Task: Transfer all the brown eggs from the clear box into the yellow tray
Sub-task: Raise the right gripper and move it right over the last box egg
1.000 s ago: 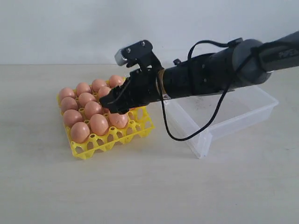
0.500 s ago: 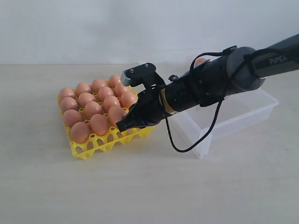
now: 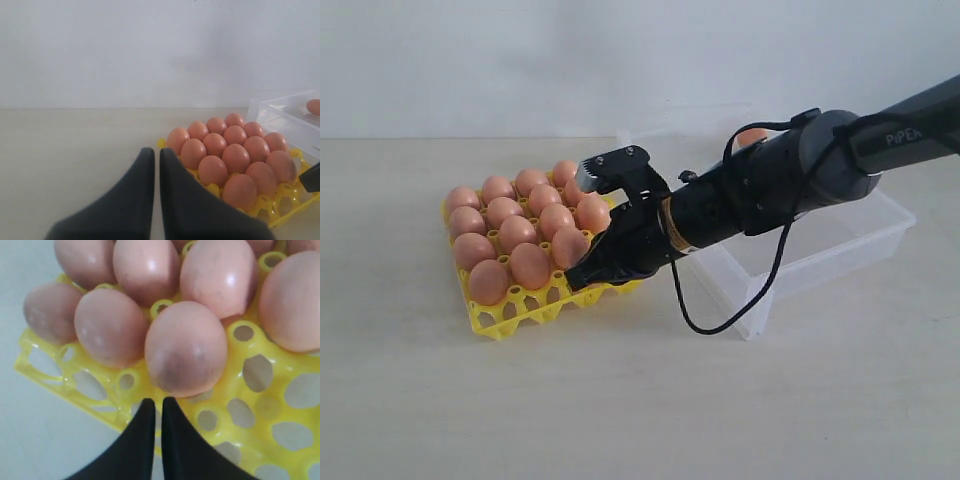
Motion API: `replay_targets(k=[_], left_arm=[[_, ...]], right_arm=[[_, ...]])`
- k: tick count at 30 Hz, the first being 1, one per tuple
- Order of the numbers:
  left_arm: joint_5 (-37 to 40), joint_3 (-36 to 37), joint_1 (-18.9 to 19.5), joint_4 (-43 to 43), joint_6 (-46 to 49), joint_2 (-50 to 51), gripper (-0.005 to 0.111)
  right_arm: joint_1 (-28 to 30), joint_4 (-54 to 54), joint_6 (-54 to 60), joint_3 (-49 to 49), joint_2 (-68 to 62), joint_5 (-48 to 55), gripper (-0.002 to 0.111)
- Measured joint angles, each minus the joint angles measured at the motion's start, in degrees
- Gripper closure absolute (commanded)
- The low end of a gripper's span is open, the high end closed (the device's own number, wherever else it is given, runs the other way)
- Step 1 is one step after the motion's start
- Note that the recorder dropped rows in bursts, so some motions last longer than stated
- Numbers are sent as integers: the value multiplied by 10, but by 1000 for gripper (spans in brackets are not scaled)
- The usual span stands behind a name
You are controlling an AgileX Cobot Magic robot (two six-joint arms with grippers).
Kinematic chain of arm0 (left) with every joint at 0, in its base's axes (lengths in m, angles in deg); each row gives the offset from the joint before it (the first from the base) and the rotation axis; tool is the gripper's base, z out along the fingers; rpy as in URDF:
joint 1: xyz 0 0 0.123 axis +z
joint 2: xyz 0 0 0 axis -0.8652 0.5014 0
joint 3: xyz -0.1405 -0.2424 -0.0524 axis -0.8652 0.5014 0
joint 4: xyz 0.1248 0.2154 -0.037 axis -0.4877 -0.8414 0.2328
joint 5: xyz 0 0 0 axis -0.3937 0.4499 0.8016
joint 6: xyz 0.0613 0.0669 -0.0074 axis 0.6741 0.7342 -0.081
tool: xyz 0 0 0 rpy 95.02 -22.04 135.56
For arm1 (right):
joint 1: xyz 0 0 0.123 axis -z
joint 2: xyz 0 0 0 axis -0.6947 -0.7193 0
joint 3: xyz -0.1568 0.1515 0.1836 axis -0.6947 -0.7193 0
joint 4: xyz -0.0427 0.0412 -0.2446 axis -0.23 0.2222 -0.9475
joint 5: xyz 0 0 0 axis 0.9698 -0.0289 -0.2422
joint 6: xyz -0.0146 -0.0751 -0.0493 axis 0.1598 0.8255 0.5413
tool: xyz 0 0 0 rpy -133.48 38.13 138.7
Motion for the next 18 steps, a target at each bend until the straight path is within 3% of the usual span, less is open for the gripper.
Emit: replay_targets(k=[6, 9, 11, 15, 18], left_arm=[[0, 0, 0, 0, 0, 0, 103], [0, 0, 0, 0, 0, 0, 103], [0, 0, 0, 0, 0, 0, 103], [0, 0, 0, 0, 0, 0, 103], [0, 0, 0, 0, 0, 0, 103]], right_arm=[[0, -17, -2, -26, 89, -5, 109], [0, -20, 40, -62, 160, 52, 109], [0, -23, 97, -90, 203, 125, 109], [0, -27, 230, -130, 243, 374, 109], [0, -27, 264, -132, 244, 513, 109]])
